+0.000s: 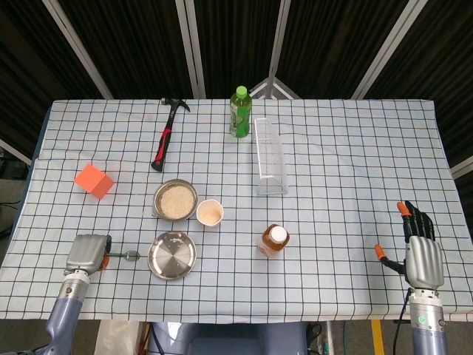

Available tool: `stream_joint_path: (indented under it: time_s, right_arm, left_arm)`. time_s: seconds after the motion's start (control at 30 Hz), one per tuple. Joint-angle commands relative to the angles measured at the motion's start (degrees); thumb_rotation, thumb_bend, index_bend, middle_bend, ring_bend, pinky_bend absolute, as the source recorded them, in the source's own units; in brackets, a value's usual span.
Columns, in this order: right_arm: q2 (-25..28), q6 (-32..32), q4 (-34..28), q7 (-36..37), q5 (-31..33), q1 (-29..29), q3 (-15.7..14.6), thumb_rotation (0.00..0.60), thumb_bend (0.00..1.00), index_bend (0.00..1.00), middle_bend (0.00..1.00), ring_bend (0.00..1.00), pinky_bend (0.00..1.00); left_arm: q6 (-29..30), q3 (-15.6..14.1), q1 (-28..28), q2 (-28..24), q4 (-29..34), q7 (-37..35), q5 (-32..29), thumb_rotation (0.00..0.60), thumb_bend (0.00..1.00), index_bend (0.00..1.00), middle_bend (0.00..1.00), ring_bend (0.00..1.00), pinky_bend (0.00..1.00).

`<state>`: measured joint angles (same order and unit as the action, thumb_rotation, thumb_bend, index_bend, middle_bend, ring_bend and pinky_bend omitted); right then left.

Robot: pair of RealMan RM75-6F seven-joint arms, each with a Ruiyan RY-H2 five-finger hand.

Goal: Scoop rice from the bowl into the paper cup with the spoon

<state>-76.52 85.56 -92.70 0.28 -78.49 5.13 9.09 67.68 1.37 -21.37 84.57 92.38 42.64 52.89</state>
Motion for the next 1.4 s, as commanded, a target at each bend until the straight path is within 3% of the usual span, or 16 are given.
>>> stream_joint_path:
  time_s: [0.03, 0.8, 1.17, 1.4]
  right_arm:
    - [0.0, 0.0, 0.0, 0.0, 0.0, 0.0, 0.0, 0.6, 0.33, 0.0, 0.0, 0.0, 0.0]
    - [0.2, 0.1, -0.4, -0.4, 0.0, 0.0, 0.0, 0.6, 0.33, 0.0, 0.0, 0.0, 0.0]
    - [0.1, 0.4, -0.4, -0.3, 0.0, -0.2, 0.1, 0.6, 0.33, 0.0, 0.0, 0.0, 0.0]
    - [0.0, 0.7, -0.3, -0.2, -0.1, -0.3, 0.2, 0.6, 0.33, 0.0, 0.0, 0.0, 0.0]
  left_arm:
    - [0.0, 0.0, -0.1, 0.0, 0.0, 0.1, -0.3, 0.6, 0.4, 0.54, 1.0, 1.0, 1.0]
    - [1.6, 1.6, -1.5, -2.7, 4.0, -0.3, -0.5, 0.6, 0.47, 0.55, 1.0, 1.0, 1.0]
    - [2.6, 6.5, -5.6, -6.0, 8.3, 2.9, -2.8, 0.6, 0.54, 0.55, 1.0, 1.0, 1.0]
    - [1.8, 9.9, -10.2, -6.0, 8.0, 7.7, -7.7, 0.6, 0.58, 0.54, 1.0, 1.0, 1.0]
